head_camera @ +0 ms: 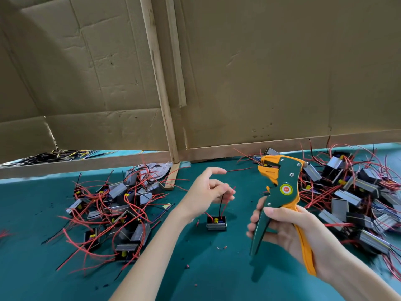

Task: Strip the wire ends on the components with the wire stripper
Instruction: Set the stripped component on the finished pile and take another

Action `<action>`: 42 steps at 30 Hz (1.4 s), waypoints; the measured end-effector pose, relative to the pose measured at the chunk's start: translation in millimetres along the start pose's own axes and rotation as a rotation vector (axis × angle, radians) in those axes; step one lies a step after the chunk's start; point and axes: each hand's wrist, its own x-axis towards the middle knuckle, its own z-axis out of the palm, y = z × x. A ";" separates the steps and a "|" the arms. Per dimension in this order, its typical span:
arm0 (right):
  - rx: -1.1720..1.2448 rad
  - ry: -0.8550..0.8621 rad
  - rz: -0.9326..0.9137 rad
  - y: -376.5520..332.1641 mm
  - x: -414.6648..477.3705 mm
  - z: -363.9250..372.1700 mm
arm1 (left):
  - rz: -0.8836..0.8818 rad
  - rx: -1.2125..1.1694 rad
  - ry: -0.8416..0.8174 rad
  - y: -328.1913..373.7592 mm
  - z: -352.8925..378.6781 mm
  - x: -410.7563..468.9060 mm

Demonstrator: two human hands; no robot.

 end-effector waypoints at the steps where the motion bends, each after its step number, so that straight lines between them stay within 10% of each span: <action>1: 0.003 0.002 -0.001 0.1 0.2 -0.7 | -0.002 0.044 -0.006 0.2 0.5 -0.8; 12: 0.007 0.009 -0.032 -0.8 2.5 -7.1 | 0.216 0.915 0.027 4.9 1.7 -4.5; 29: 0.009 0.026 0.013 -2.7 1.8 -6.8 | -0.083 0.431 -0.101 5.4 3.8 -1.4; 42: -0.096 -0.129 0.036 -5.5 -6.1 8.8 | 0.265 0.160 0.059 62.1 -3.2 -18.0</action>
